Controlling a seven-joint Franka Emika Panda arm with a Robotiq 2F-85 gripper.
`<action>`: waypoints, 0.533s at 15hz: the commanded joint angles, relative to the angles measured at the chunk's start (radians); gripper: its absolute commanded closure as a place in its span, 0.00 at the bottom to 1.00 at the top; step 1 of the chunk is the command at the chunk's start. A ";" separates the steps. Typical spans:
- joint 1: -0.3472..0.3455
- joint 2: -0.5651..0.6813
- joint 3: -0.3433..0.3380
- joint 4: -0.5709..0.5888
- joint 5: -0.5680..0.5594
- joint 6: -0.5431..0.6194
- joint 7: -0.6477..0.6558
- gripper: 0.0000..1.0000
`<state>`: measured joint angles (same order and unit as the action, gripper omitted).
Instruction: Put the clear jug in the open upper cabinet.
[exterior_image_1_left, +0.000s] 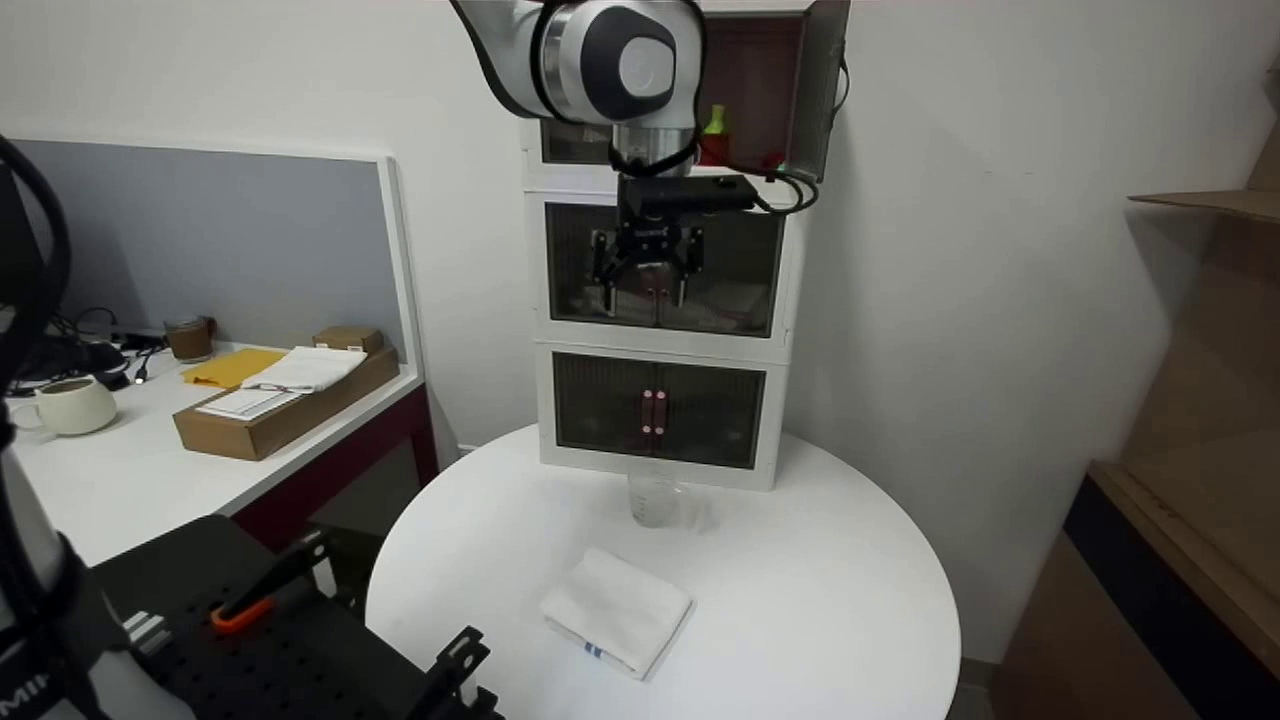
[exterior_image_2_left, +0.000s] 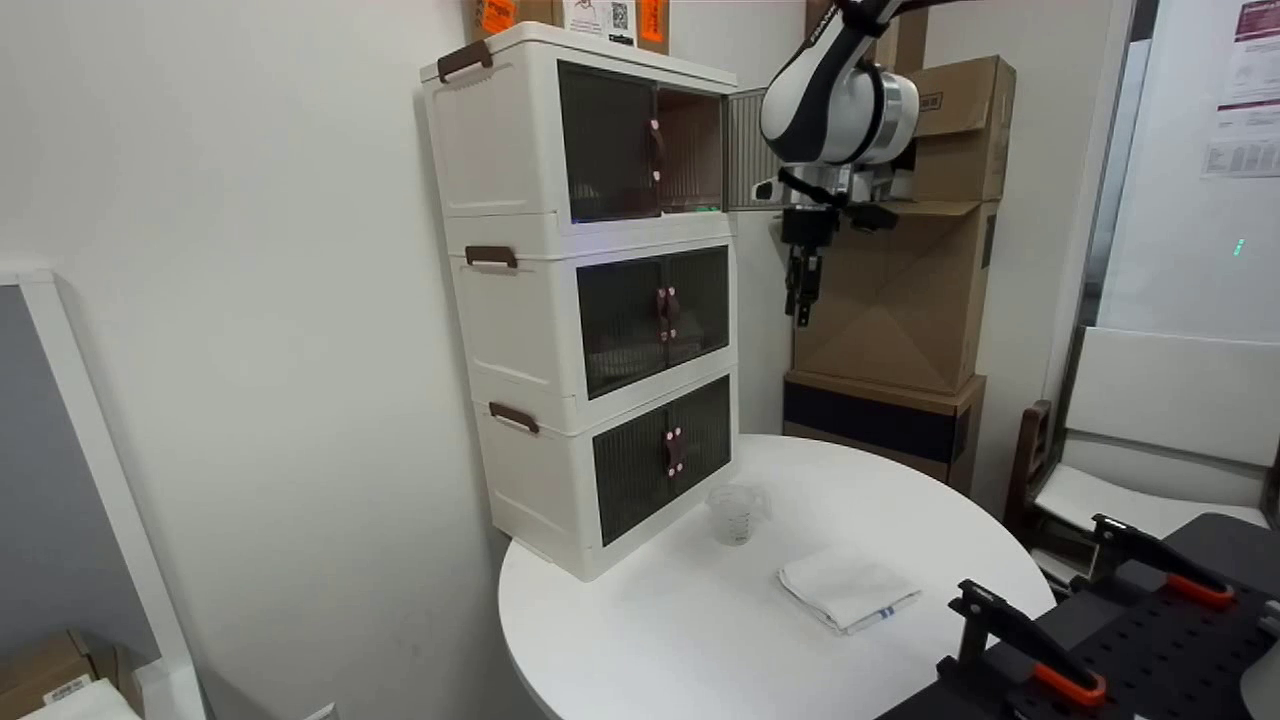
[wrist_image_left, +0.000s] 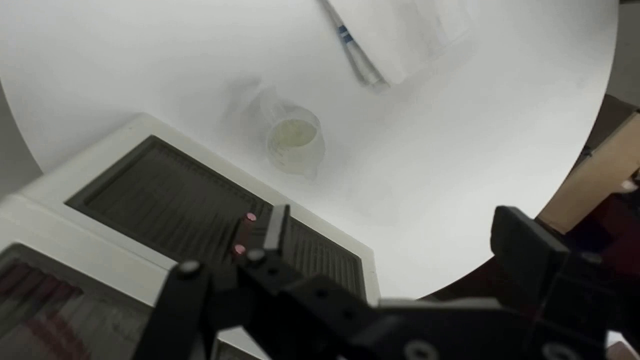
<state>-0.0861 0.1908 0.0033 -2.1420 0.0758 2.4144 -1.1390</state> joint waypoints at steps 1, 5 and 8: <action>-0.042 0.074 0.044 0.042 0.091 0.043 -0.248 0.00; -0.059 0.185 0.031 0.095 0.003 0.070 -0.400 0.00; -0.064 0.282 0.026 0.120 -0.082 0.183 -0.454 0.00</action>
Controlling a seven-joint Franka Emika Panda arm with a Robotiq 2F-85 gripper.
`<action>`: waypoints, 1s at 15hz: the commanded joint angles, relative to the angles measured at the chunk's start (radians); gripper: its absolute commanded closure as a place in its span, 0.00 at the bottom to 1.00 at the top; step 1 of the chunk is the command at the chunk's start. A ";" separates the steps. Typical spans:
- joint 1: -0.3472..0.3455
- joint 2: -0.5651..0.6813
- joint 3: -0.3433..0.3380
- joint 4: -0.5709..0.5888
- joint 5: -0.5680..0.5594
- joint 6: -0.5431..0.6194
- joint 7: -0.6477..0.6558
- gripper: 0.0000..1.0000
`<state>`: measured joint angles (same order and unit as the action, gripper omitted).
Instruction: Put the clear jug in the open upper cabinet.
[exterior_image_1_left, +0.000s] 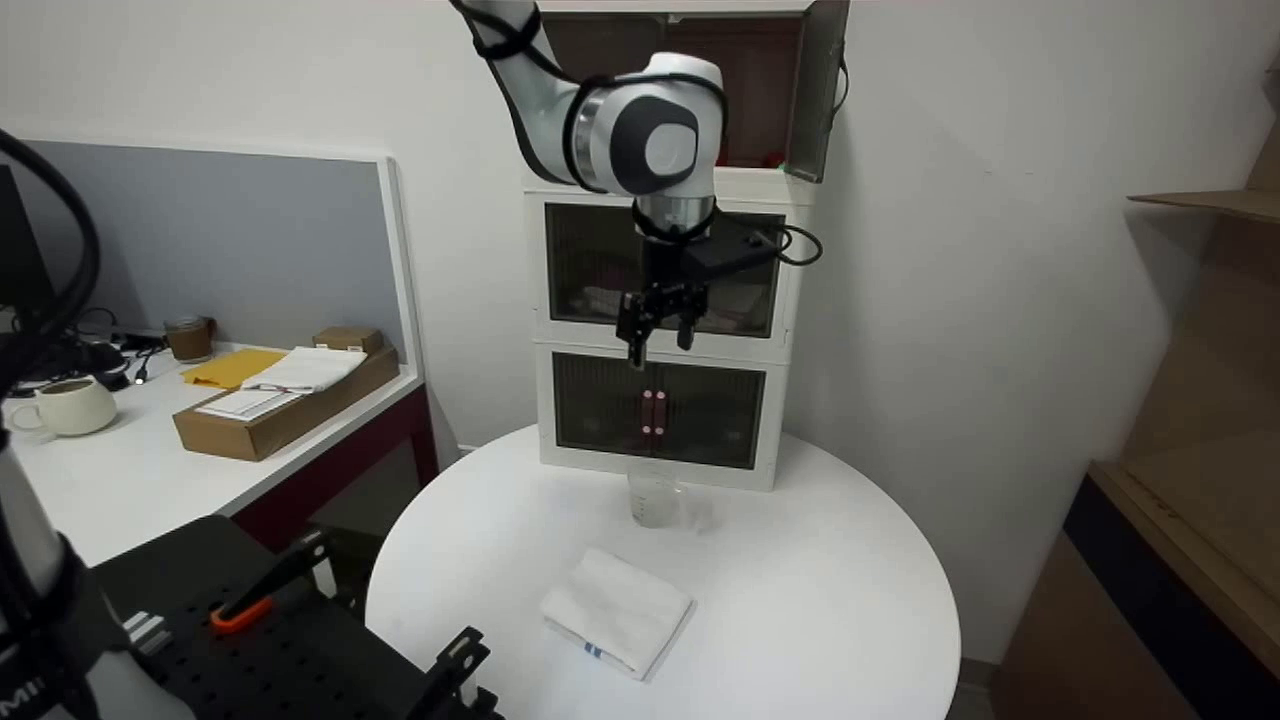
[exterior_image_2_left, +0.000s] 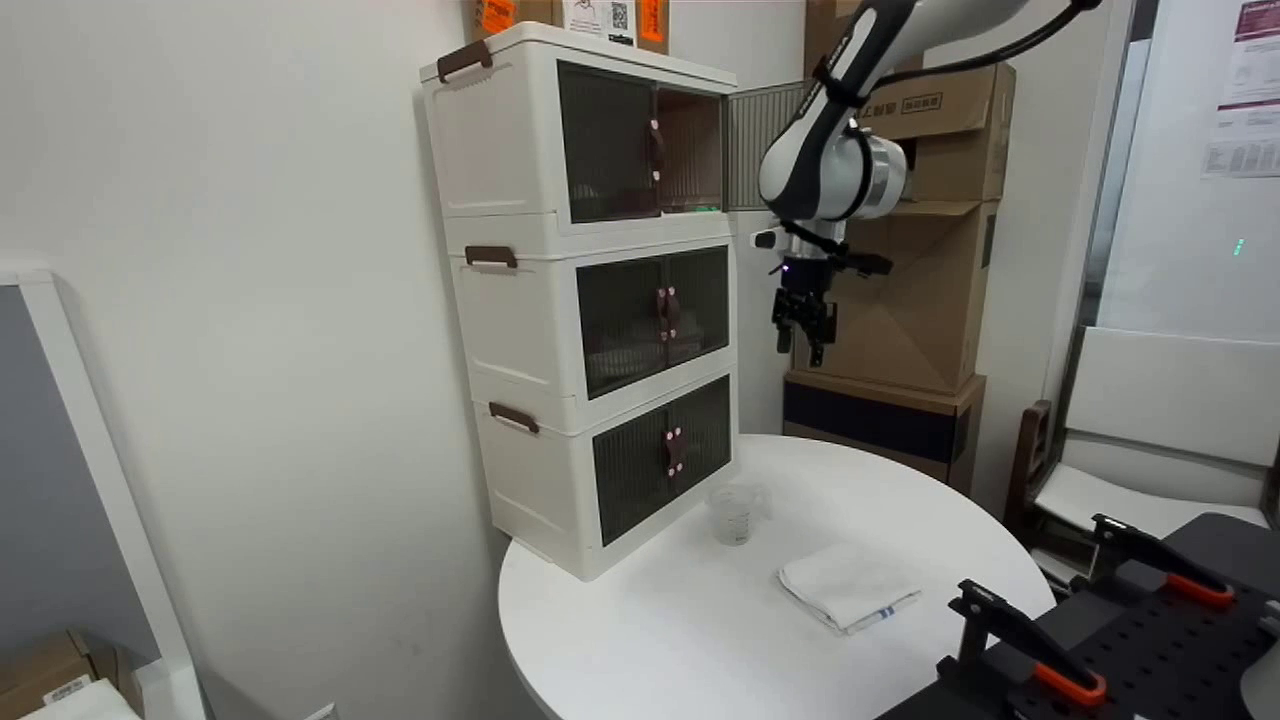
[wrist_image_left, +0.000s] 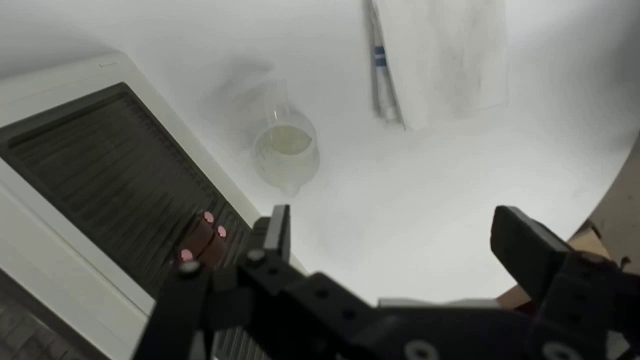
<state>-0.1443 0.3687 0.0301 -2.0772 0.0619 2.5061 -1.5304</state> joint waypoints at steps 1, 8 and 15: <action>-0.005 0.137 -0.001 0.063 -0.099 0.146 -0.067 0.00; -0.040 0.346 0.049 0.132 -0.201 0.437 -0.066 0.00; -0.061 0.475 0.038 0.218 -0.294 0.453 -0.054 0.00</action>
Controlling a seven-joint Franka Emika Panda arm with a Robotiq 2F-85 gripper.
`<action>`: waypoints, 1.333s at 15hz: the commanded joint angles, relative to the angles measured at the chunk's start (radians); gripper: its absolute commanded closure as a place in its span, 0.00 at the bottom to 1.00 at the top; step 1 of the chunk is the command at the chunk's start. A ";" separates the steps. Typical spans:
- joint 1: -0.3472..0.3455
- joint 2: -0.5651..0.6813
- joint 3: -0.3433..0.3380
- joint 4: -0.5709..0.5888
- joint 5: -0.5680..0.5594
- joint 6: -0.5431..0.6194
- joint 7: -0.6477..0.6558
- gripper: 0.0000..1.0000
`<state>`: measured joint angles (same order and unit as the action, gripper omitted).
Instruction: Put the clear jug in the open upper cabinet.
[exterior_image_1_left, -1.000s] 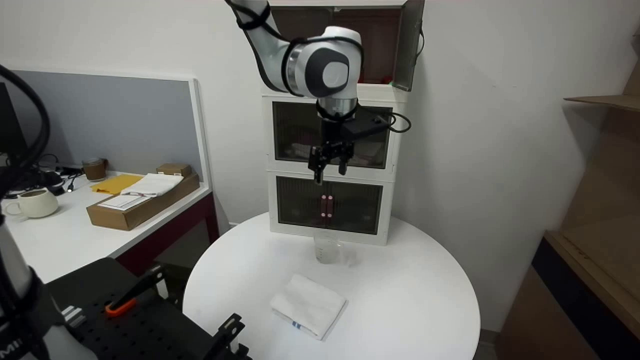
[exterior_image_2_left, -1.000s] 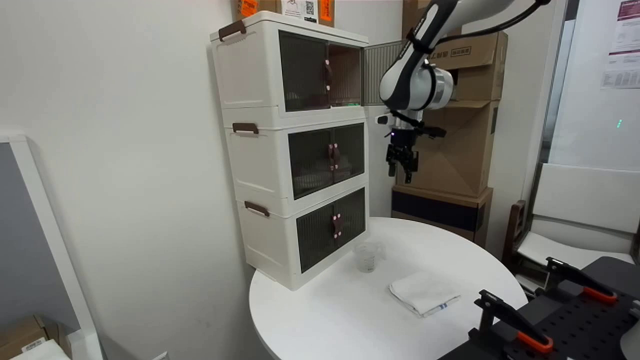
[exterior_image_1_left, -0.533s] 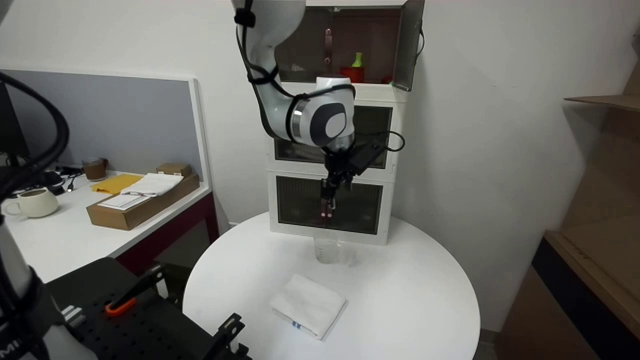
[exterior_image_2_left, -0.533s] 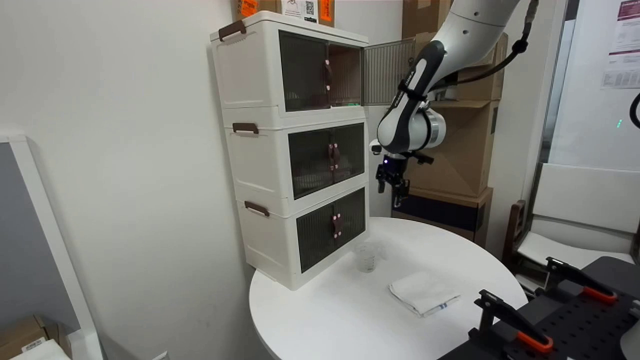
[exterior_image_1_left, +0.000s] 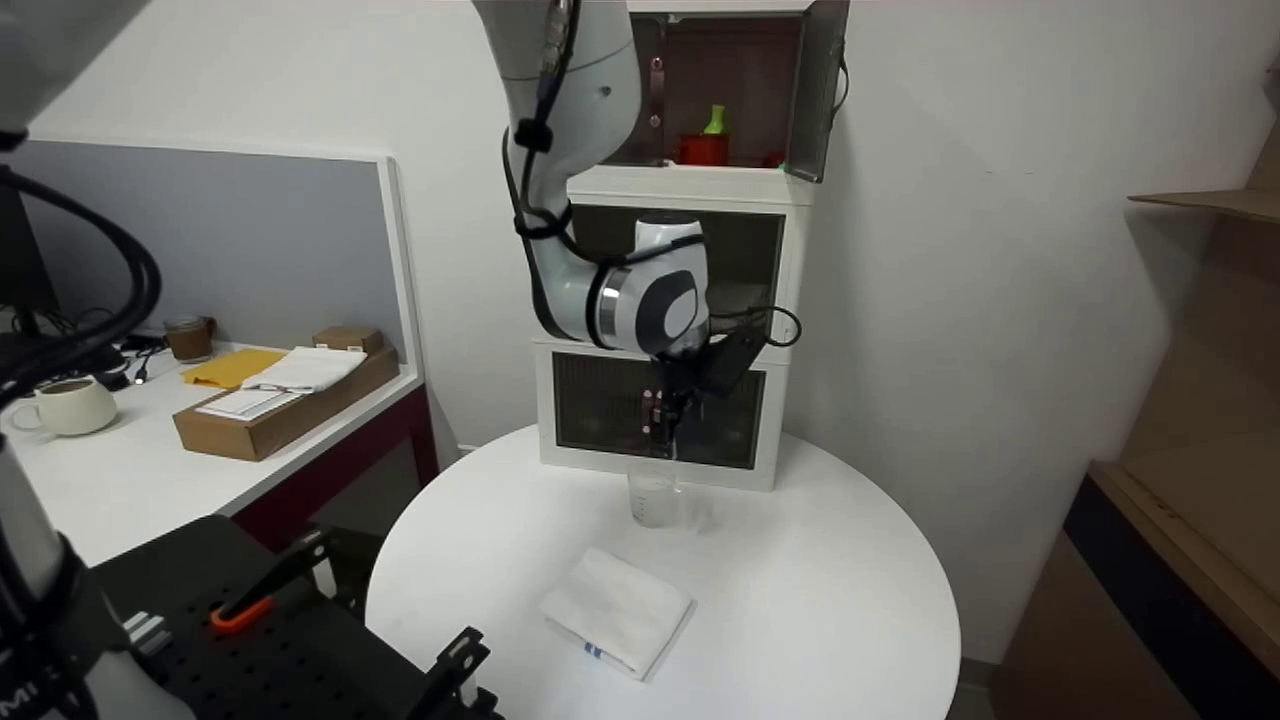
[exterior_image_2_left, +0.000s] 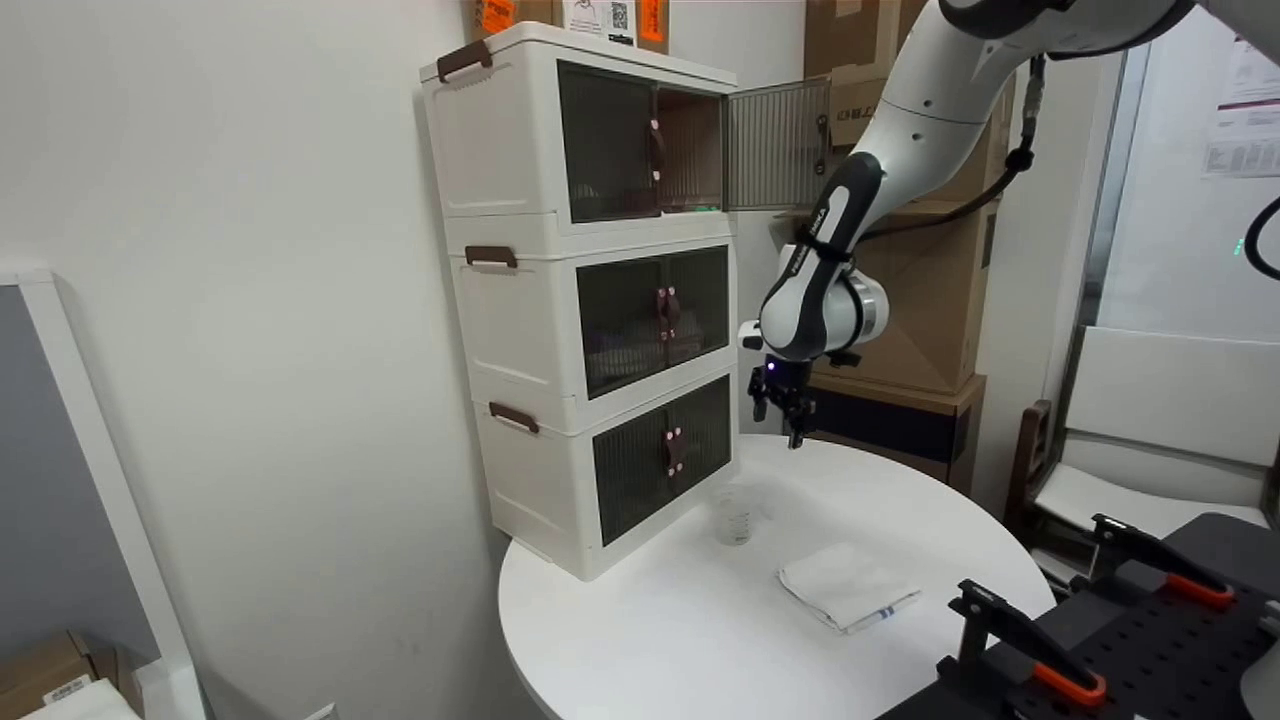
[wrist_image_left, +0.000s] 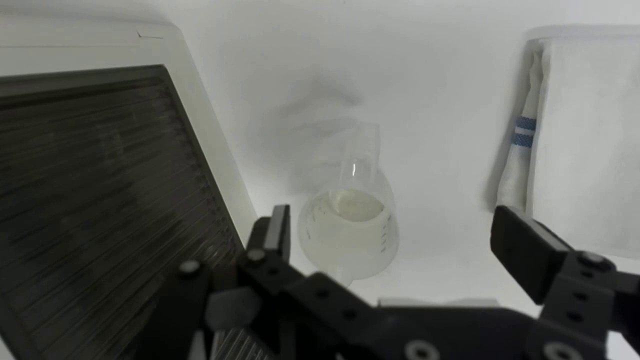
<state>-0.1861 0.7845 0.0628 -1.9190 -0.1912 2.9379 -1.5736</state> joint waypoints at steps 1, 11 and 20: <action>-0.024 0.075 0.006 0.073 -0.046 0.020 -0.009 0.00; -0.034 0.200 0.031 0.154 -0.055 0.001 -0.007 0.00; -0.029 0.305 0.041 0.265 -0.063 -0.035 -0.012 0.00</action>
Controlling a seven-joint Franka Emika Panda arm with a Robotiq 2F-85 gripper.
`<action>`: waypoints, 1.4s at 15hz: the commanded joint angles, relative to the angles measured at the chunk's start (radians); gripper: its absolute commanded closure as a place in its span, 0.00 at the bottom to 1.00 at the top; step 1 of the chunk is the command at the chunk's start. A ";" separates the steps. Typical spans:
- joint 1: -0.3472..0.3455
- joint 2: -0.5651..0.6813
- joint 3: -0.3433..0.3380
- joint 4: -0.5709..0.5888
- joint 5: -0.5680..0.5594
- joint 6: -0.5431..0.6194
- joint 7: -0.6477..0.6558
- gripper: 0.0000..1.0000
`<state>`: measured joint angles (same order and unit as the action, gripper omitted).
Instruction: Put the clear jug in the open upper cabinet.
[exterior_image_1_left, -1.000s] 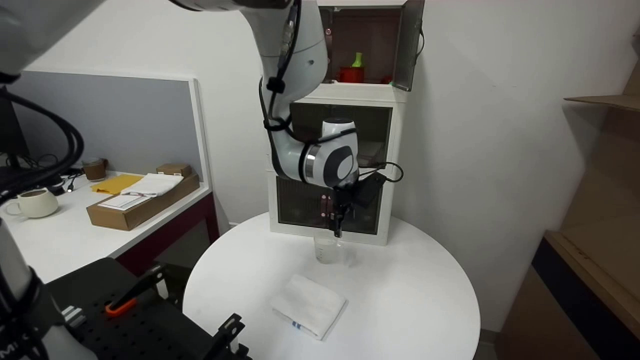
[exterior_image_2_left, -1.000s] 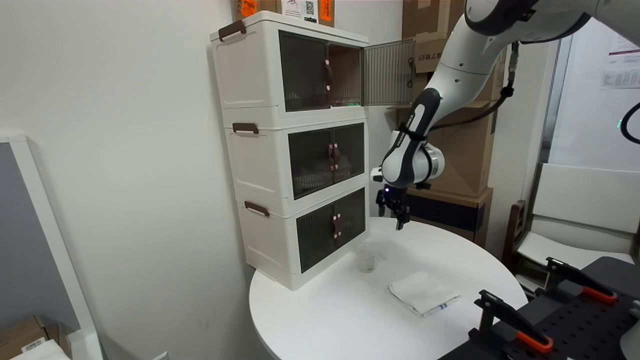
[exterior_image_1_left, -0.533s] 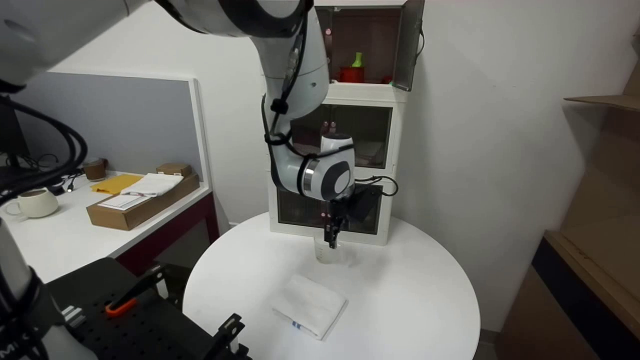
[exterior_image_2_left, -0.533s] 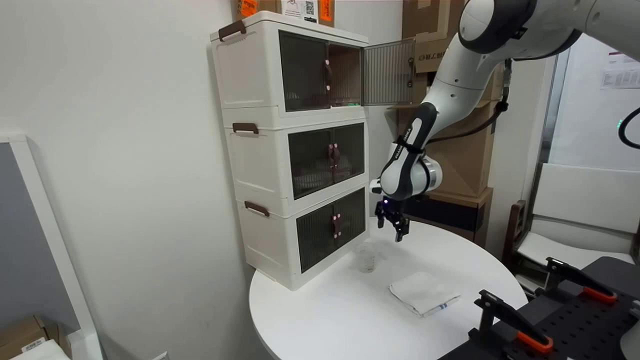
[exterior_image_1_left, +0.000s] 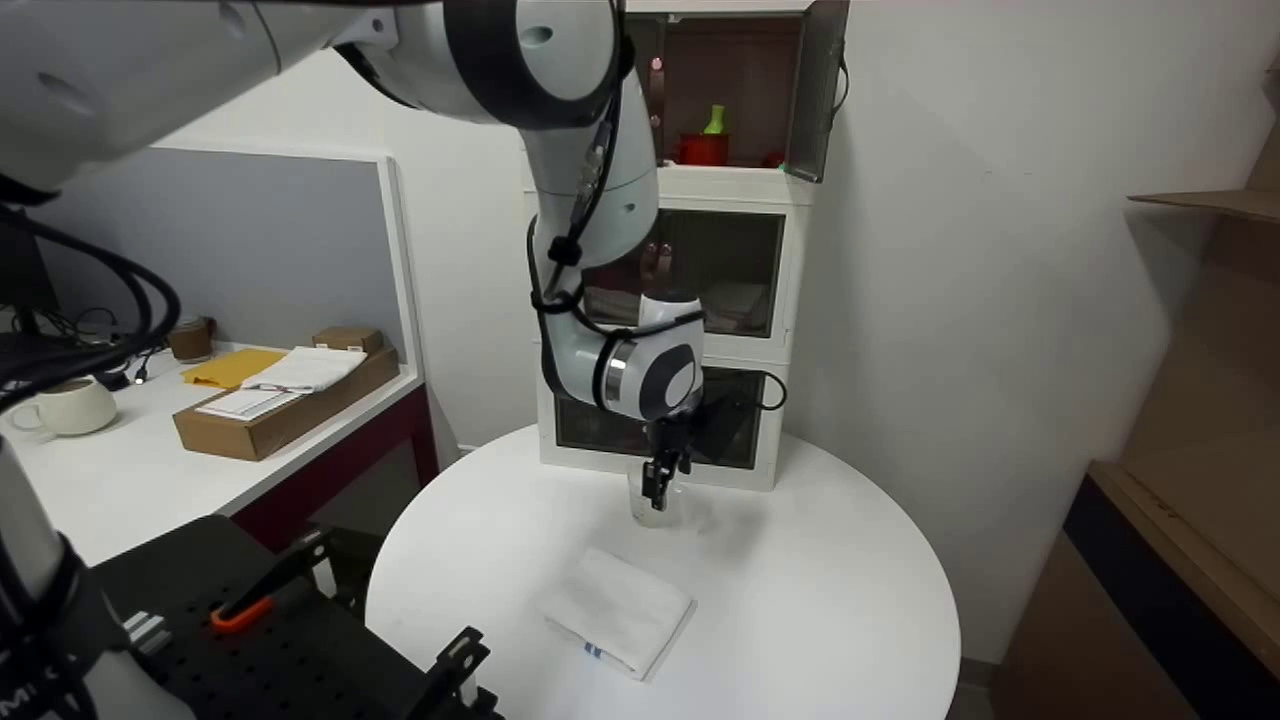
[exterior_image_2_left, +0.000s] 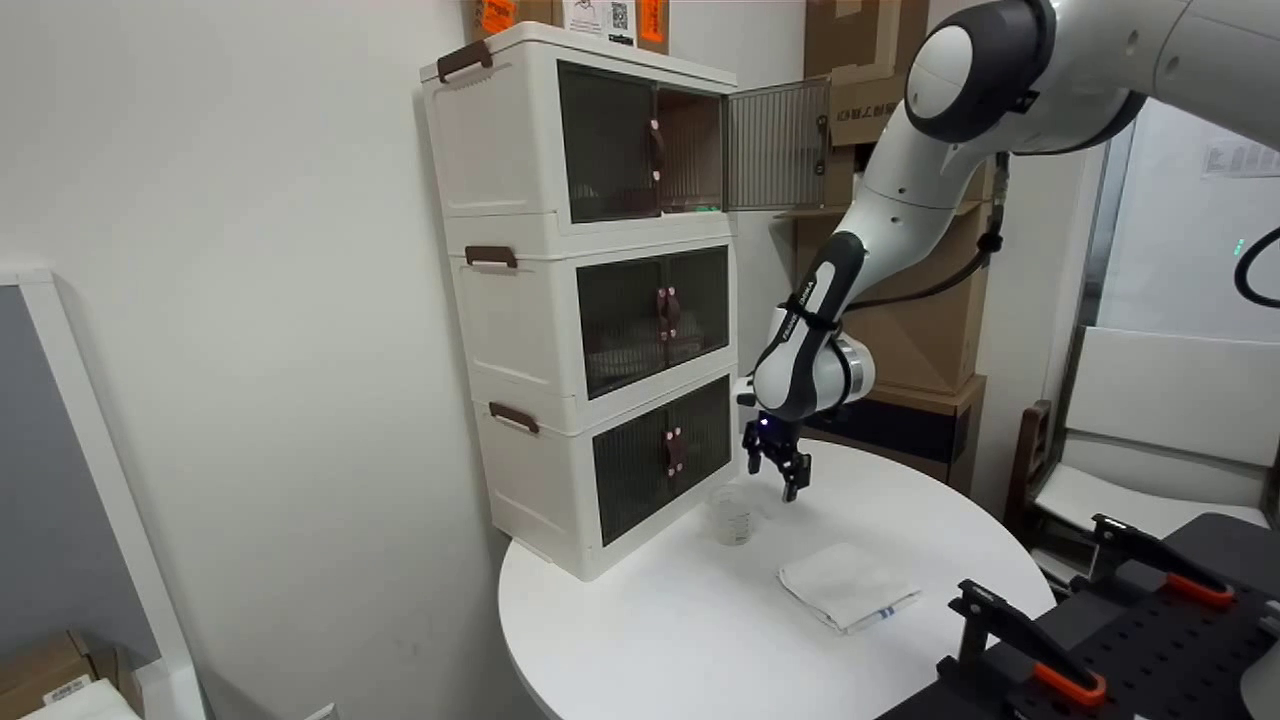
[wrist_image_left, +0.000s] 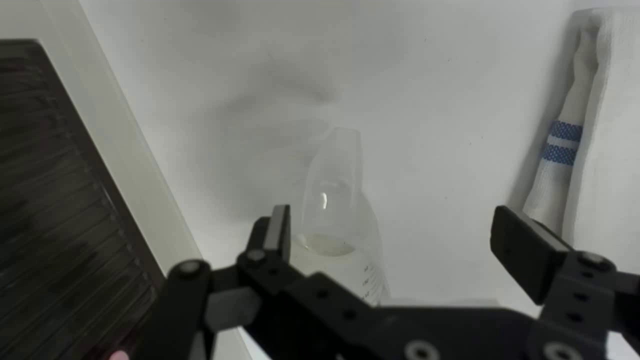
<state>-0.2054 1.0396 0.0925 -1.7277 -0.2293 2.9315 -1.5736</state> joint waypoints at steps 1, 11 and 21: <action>-0.010 0.060 0.013 0.086 -0.024 -0.035 -0.013 0.00; -0.015 0.124 0.045 0.175 -0.012 -0.111 -0.029 0.40; -0.016 0.088 0.049 0.163 -0.008 -0.135 -0.050 0.93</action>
<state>-0.2063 1.1508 0.1218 -1.5636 -0.2294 2.8376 -1.6000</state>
